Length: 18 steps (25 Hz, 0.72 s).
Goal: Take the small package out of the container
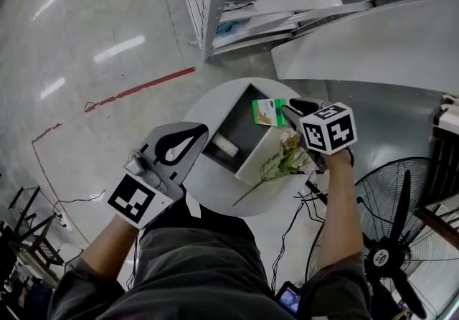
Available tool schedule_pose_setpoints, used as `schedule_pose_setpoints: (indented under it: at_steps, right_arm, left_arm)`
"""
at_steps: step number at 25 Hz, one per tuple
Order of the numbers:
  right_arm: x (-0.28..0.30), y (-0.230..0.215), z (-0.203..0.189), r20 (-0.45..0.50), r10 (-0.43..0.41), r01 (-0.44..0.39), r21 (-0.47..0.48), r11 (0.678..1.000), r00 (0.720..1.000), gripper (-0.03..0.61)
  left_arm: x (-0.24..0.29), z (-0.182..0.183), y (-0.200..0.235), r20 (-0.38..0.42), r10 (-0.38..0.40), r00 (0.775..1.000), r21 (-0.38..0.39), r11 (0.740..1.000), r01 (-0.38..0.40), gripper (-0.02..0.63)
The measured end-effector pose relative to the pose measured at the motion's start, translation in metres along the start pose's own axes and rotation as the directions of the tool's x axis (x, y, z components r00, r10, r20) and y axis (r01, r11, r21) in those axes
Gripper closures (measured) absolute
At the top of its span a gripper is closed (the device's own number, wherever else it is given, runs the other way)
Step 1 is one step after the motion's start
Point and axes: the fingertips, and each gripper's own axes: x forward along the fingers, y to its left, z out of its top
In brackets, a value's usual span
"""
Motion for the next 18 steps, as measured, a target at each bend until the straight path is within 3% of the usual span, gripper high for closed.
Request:
schedule_pose_setpoints:
  at_steps: [9,18]
  right_arm:
    - [0.017,0.001,0.0,-0.095,0.017,-0.018,-0.009,1.0,0.995,0.526]
    - [0.006,0.018,0.013,0.0,0.027,-0.027,0.014,1.0,1.0,0.554]
  left_arm:
    - [-0.006,-0.012,0.009,-0.009,0.015,1.0,-0.024,1.0,-0.015,0.598]
    - [-0.014,-0.005,0.005,-0.005,0.003,1.0,0.001,1.0,-0.003,0.598]
